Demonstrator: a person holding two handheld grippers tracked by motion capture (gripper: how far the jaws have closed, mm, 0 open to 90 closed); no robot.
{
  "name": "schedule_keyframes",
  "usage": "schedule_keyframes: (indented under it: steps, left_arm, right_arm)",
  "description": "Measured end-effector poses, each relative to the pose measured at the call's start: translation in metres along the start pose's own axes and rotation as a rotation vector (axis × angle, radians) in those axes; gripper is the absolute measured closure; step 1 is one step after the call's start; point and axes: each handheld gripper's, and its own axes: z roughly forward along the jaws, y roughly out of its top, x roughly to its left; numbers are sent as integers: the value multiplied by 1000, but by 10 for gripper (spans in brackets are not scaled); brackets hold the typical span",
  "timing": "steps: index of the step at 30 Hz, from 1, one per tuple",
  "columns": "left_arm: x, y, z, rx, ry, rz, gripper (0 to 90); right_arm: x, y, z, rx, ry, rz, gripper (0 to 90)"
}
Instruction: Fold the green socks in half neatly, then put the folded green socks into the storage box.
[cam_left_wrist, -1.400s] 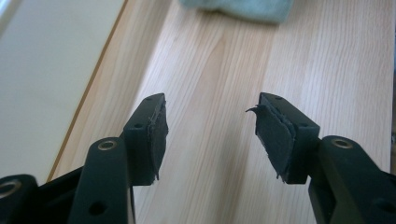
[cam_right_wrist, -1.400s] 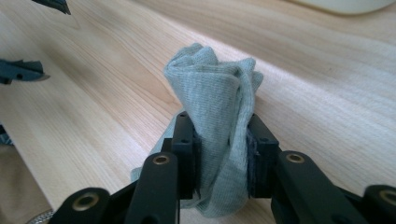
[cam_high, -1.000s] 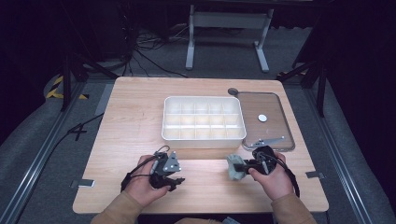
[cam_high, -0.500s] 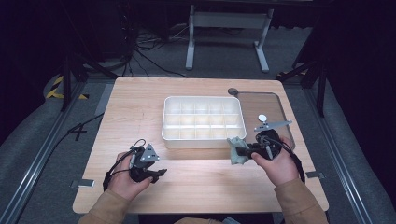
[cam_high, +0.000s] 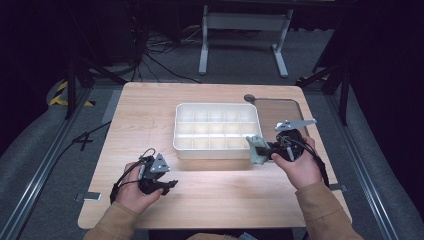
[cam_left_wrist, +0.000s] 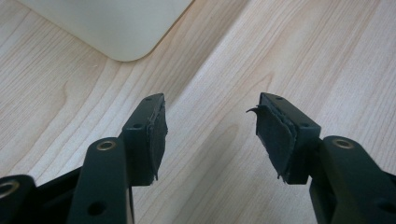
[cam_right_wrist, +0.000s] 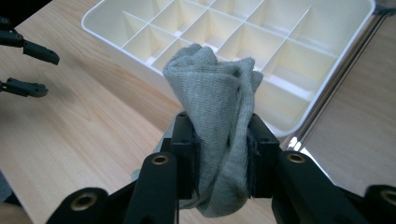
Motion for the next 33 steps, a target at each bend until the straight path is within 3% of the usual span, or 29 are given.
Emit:
schedule_keyframes:
  steps: [13,16,19,20,33]
  left_arm:
    - [2,-9,-6,0,25,-26,439]
    - [3,-15,-11,-9,40,-53,450]
    - [5,-19,-15,-22,51,-67,450]
    - [5,-21,-18,-24,49,-88,452]
    - [4,-38,-28,-20,76,-115,452]
  right_arm:
    - [-9,19,1,-20,-41,-53,687]
    - [-11,26,2,-15,-74,-89,685]
    - [-12,32,4,-5,-79,-99,684]
    - [-14,36,6,-3,-82,-105,683]
    - [-25,62,21,40,-116,-152,678]
